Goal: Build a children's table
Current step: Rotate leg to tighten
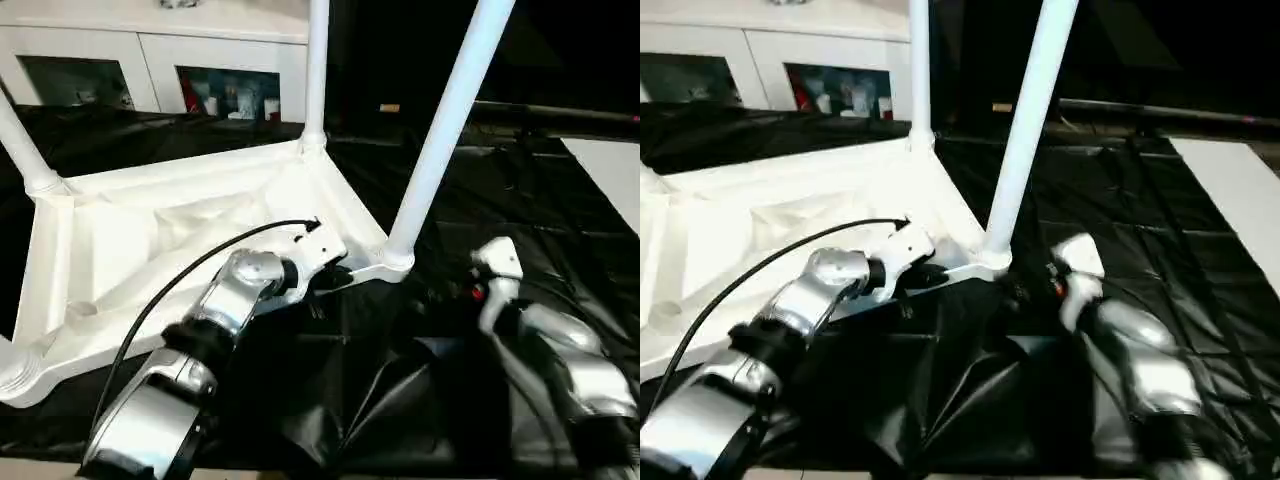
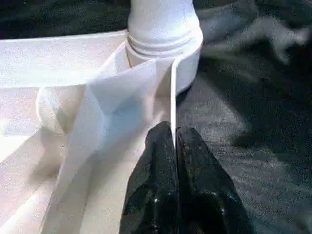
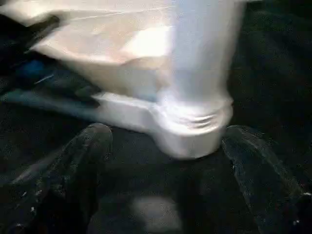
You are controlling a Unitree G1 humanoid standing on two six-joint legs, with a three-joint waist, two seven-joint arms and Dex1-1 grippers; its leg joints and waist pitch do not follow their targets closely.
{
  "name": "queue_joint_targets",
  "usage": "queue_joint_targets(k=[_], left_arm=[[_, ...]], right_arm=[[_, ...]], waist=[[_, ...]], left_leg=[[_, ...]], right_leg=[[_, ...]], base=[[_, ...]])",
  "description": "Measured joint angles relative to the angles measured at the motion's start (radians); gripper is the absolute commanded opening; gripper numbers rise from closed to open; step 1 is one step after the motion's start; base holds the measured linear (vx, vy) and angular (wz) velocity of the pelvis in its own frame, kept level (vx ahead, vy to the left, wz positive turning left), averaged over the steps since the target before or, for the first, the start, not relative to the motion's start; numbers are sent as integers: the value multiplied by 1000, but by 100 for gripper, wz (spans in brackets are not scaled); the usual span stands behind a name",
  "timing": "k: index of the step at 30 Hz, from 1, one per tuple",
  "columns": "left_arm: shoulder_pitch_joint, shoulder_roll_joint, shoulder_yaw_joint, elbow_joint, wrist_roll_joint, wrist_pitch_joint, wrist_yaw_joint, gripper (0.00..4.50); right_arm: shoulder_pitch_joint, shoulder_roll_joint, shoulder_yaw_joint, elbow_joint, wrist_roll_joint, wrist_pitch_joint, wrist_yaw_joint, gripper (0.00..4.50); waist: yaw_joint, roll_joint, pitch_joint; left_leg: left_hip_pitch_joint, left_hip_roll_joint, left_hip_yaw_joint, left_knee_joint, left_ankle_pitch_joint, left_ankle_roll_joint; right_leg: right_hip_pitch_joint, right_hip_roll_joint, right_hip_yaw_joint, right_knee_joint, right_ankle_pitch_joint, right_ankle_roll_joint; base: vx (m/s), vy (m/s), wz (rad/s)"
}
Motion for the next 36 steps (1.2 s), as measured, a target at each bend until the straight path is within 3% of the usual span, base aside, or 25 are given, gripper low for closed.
queue_joint_targets(k=[7,10,12,16,23,29,36], left_arm=[[68,73,12,-218,-94,141,-131,106],[112,148,12,-367,-124,236,-200,110],[153,200,10,-458,-146,293,-248,138],[223,286,-6,-569,-147,351,-285,166],[280,357,-9,-690,-99,426,-255,230],[301,394,-38,-752,-59,452,-211,273],[314,426,-59,-773,-25,468,-193,318]], right_arm=[[-16,44,58,-70,31,48,36,399],[-46,100,81,-53,24,48,14,399],[-68,128,95,-36,12,47,2,399],[-130,223,114,31,-17,9,-63,399],[-219,347,108,148,-33,-41,-203,399],[-351,446,-3,339,-27,-116,-424,399],[-441,425,-107,481,-1,-203,-615,399]], waist=[[-2,-13,8],[-4,-15,10],[-1,-17,11],[0,-20,12],[1,-22,13],[-2,-23,13],[13,-22,14]], left_leg=[[-7,1,1,0,2,6],[-12,1,1,2,2,6],[-12,2,1,3,2,6],[-12,2,1,7,3,6],[-12,2,1,11,2,3],[-11,2,1,12,3,-4],[-11,1,1,13,9,-7]], right_leg=[[-10,0,-1,1,-1,-2],[-16,1,-1,3,-1,-2],[-16,1,-1,3,-1,-2],[-15,1,-1,6,0,-3],[-14,0,0,8,1,-3],[-14,0,0,13,3,-4],[-13,1,0,18,3,-3]], base=[[0,0,0],[0,0,0],[0,0,0],[0,0,0],[0,0,0],[0,0,0],[0,0,0]])
